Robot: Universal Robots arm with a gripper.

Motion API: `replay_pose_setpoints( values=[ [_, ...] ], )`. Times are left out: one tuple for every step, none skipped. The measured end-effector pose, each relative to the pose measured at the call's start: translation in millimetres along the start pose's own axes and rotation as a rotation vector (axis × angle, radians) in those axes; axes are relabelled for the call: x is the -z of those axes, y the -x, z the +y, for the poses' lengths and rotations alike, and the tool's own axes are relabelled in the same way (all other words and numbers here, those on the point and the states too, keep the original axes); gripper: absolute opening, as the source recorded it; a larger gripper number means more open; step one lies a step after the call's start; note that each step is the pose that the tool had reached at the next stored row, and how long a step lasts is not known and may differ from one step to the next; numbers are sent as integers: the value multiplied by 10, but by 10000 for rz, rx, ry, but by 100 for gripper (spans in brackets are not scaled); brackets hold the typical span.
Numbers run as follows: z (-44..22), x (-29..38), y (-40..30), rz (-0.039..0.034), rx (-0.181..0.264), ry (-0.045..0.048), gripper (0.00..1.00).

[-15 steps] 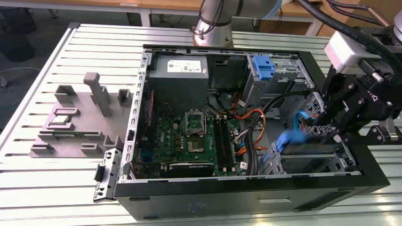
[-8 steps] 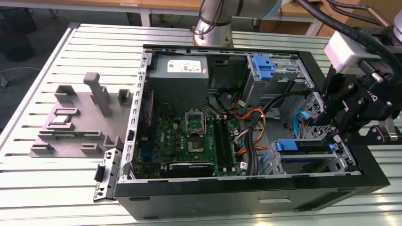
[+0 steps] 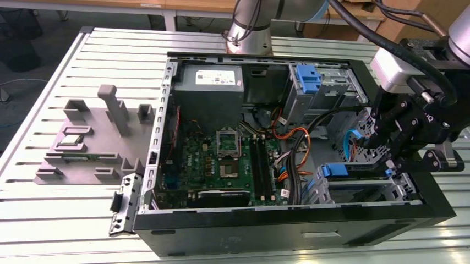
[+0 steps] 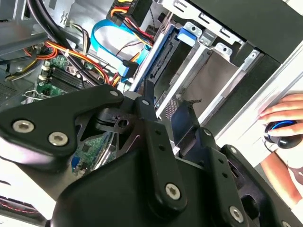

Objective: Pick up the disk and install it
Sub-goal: 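Insert the disk into the insertion slot, then insert the first disk wire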

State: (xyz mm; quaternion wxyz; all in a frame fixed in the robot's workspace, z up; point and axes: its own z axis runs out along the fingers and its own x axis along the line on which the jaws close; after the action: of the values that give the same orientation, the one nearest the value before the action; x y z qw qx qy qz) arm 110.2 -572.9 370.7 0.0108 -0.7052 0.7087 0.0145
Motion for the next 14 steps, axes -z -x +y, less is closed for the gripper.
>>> replay_pose_setpoints(
  values=[
    [0,-2,8,-1,0,0,42],
    [0,-3,12,-2,0,-1,42],
    [1,-4,13,-2,-1,-1,42],
    [1,-3,13,-1,-2,-1,42],
    [1,-8,13,-1,-1,-1,42],
    [1,-20,13,0,-1,-1,42],
    [1,-35,12,-2,-1,-1,42],
    [1,-44,12,0,-1,-1,42],
    [1,-48,12,1,-1,-1,42],
    [1,-47,12,2,-1,-1,42],
    [1,-47,12,3,-1,-2,42],
    [1,-59,12,0,-1,-2,42],
    [0,-69,11,0,-1,-2,42],
    [1,-69,11,-1,-1,-2,42]
  ],
)
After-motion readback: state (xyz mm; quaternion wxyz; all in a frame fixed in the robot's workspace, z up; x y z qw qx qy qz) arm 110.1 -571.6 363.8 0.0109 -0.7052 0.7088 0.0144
